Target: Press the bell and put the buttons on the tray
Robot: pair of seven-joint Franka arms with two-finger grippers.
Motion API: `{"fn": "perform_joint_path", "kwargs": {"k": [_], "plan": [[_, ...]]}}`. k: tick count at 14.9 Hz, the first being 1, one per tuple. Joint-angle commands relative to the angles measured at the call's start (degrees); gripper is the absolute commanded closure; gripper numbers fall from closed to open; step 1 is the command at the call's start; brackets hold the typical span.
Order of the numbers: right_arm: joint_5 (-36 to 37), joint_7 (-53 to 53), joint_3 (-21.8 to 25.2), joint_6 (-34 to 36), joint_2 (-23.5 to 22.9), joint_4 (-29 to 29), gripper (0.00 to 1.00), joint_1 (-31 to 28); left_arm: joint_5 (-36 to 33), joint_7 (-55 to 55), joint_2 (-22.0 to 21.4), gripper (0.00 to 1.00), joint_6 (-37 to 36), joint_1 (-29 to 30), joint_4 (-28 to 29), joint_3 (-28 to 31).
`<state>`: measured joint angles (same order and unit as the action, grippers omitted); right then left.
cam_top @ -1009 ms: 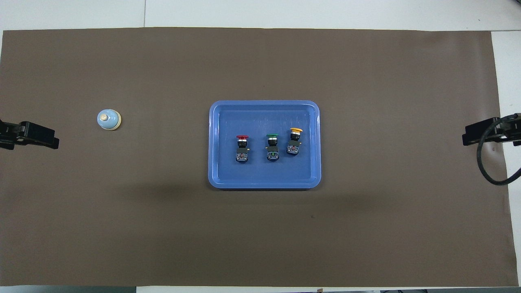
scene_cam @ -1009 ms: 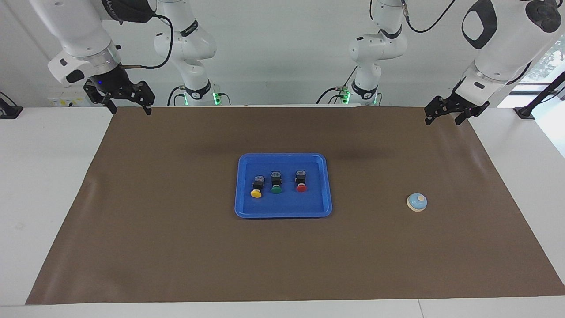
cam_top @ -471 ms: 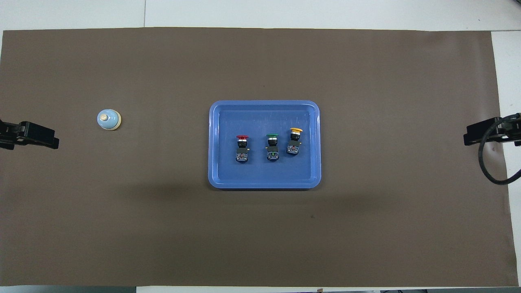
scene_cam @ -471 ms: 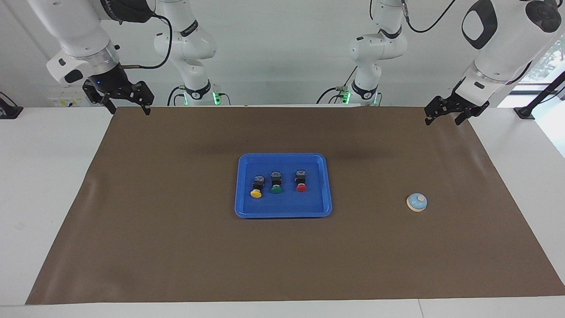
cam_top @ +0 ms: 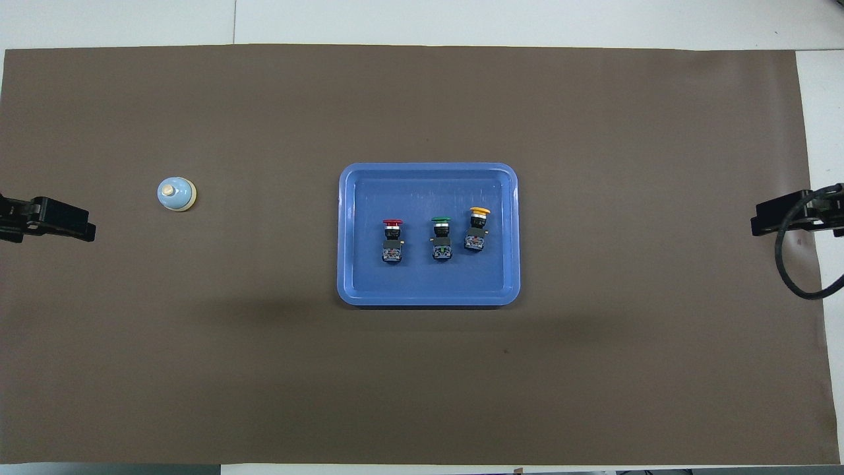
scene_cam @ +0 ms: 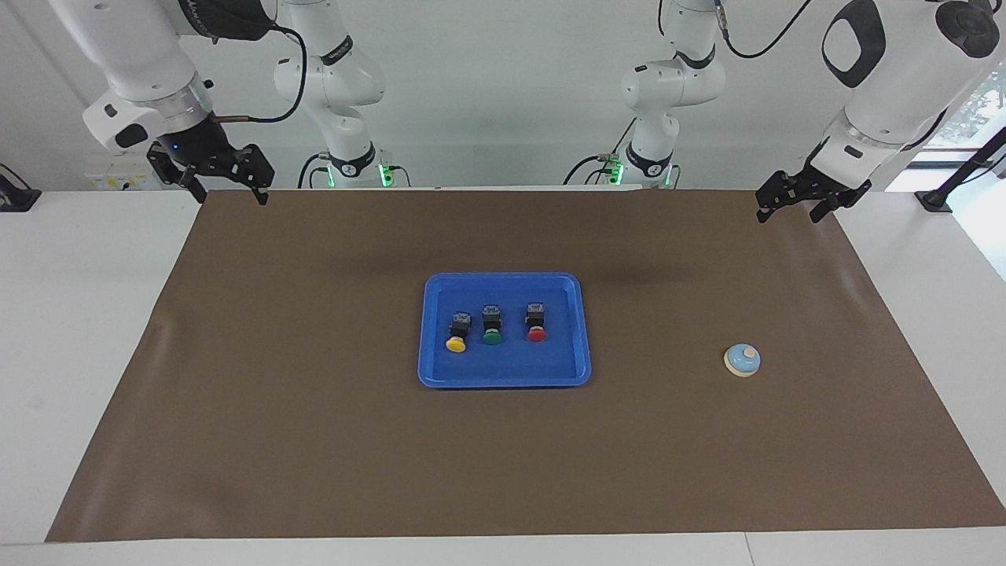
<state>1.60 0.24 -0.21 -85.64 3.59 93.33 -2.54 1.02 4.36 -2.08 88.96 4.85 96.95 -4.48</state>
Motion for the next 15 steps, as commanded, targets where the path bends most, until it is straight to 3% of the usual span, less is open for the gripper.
{"fn": "perform_joint_path", "kwargs": {"k": [1, 3, 5, 6, 7, 10, 13, 15], "plan": [[0.4, -1.0, -0.9, 0.9, -0.2, -0.8, 0.00, -1.1, 0.7, 0.7, -1.3, 0.00, 0.0, -0.2, 1.3, 0.2], [0.4, -1.0, -0.9, 0.9, -0.2, -0.7, 0.00, -1.1, 0.2, 1.1, -1.2, 0.05, 1.8, -0.4, 1.7, 0.2], [0.4, -1.0, -0.9, 0.9, -0.2, -0.7, 0.00, -1.1, 0.1, 1.1, -1.1, 0.48, 6.8, -0.5, 3.8, 0.2], [0.4, -1.0, -0.9, 0.9, -0.2, -0.7, 0.00, -1.1, 0.1, 1.1, -0.6, 0.88, 8.9, -0.5, 4.6, 0.2], [0.4, -1.0, -0.9, 0.9, -0.2, -0.7, 0.00, -1.1, 0.1, 1.0, -0.1, 1.00, 11.4, -0.2, 5.5, 0.2], [0.4, -1.0, -0.9, 0.9, -0.2, -0.8, 0.00, -1.1, -0.9, 0.5, 4.3, 1.00, 19.1, -0.6, 7.6, 0.2], [0.4, -1.0, -1.0, 0.9, -0.2, -0.7, 0.00, -1.1, -2.1, -1.5, 12.1, 1.00, 26.7, -0.8, 6.9, 0.2], [0.4, -1.0, -1.0, 0.9, -0.2, -0.8, 0.00, -1.1, -2.9, -1.8, 17.4, 1.00, 27.9, -1.1, 3.9, 0.3]]}}
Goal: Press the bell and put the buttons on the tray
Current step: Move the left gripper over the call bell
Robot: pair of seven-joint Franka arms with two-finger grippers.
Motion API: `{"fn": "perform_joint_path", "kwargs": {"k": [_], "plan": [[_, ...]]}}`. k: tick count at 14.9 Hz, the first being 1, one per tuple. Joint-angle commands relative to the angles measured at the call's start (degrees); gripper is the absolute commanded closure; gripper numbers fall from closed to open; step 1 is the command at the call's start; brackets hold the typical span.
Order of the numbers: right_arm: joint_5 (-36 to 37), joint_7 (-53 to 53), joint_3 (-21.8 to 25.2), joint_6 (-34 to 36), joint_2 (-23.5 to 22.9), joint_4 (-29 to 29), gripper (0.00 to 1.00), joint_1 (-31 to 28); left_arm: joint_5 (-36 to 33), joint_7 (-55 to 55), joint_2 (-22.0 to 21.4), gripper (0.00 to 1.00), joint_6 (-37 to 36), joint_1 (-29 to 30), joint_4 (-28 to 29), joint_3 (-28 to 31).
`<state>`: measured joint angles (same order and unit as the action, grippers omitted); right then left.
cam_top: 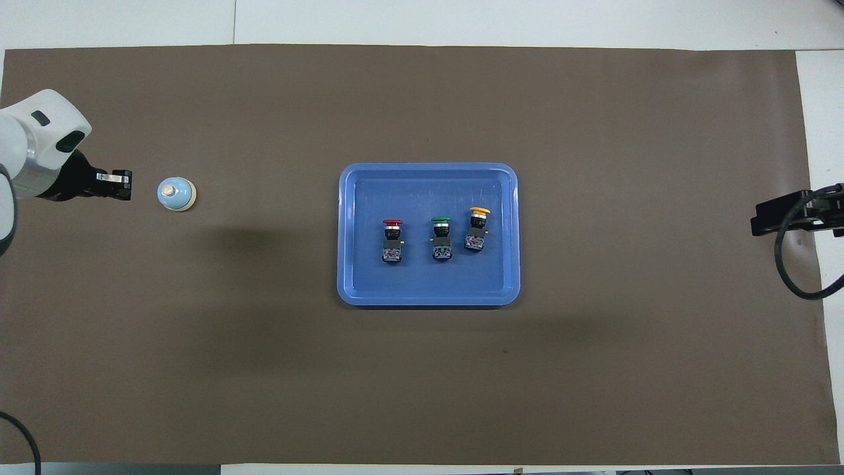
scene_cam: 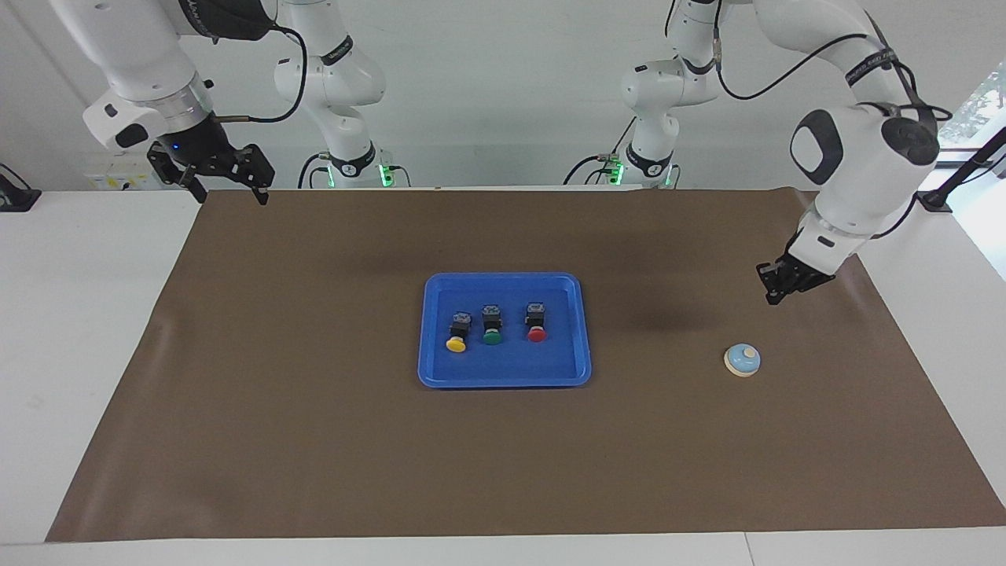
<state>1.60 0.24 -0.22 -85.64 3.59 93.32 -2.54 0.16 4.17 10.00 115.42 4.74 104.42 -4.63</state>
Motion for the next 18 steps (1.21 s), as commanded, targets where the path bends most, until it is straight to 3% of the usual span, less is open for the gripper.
{"fn": "perform_joint_path", "kwargs": {"k": [1, 10, 18], "plan": [[0.4, -1.0, -0.9, 0.9, -0.2, -0.7, 0.00, -1.1, -2.2, -1.8, 6.1, 1.00, 1.8, -1.0, -4.0, 0.3], [0.4, -1.0, -1.0, 0.9, -0.2, -0.7, 0.00, -1.1, -2.4, -1.9, 9.7, 1.00, 6.1, -0.7, -3.9, 0.4], [0.4, -1.0, -0.9, 0.9, -0.2, -0.7, 0.00, -1.1, -2.4, -1.8, 9.7, 1.00, 7.7, -0.1, -2.0, 0.3]]}}
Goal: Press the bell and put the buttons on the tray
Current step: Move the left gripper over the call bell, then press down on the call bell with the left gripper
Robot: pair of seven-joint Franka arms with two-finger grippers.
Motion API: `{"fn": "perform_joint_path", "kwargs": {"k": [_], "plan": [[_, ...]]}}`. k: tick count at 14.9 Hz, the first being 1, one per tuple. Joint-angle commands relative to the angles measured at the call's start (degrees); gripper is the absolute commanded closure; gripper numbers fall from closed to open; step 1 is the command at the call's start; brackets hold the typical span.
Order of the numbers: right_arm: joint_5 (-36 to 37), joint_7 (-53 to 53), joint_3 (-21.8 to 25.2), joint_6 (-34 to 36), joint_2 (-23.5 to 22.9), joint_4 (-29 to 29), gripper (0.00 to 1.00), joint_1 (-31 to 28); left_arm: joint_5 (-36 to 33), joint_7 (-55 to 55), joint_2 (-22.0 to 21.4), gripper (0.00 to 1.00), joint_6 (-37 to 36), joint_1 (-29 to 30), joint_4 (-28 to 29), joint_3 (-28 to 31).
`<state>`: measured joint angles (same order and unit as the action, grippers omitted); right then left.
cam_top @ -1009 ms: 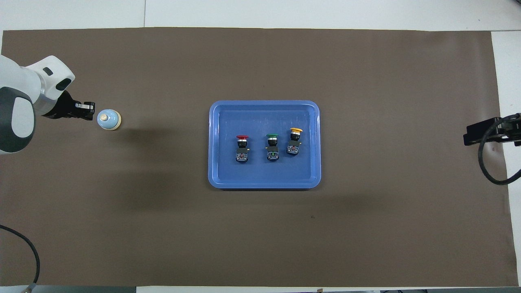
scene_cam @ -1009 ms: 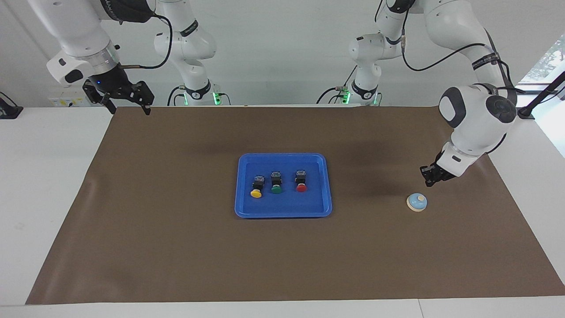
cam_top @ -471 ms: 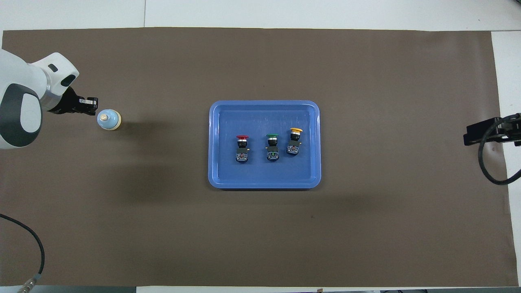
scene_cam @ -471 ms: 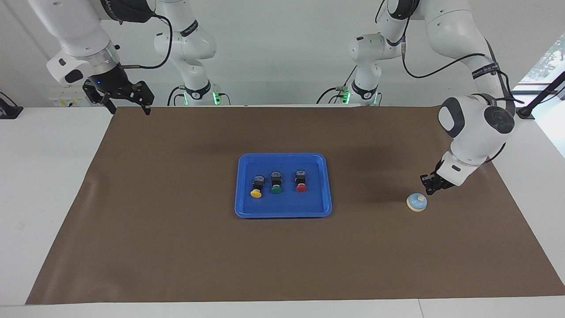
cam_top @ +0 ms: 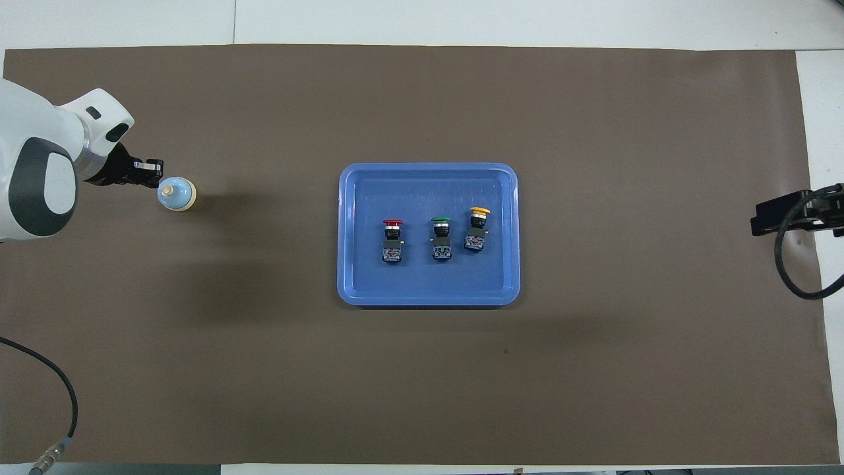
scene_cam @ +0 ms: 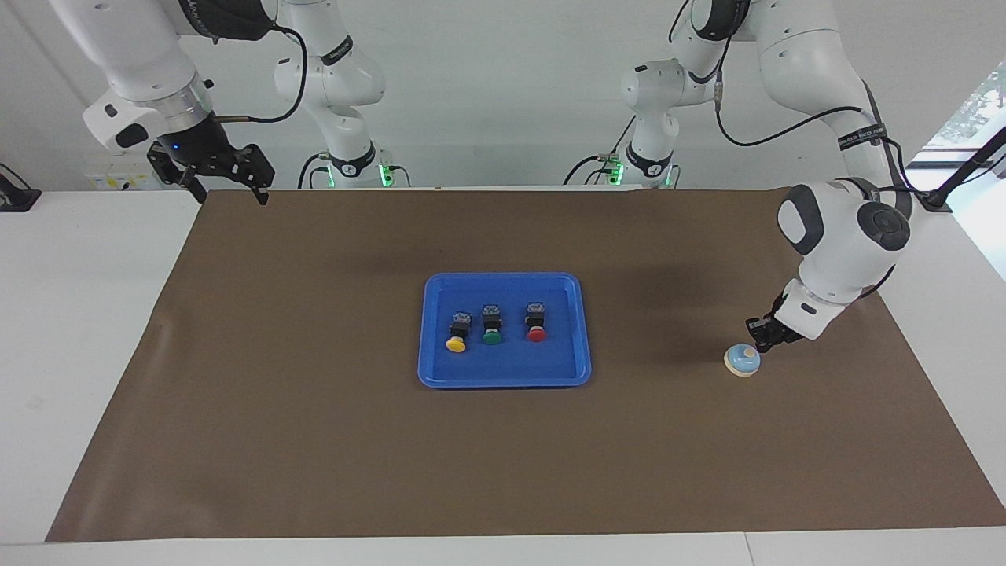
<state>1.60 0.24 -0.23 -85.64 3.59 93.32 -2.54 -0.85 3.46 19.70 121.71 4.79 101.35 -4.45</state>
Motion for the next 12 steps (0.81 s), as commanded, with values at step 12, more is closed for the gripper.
{"fn": "perform_joint_path", "kwargs": {"k": [12], "plan": [[0.3, -1.0, -0.9, 0.9, -0.2, -0.7, 0.00, -1.1, -1.4, -1.3, 0.2, 1.00, 5.1, -0.2, 3.9, 0.1]]}}
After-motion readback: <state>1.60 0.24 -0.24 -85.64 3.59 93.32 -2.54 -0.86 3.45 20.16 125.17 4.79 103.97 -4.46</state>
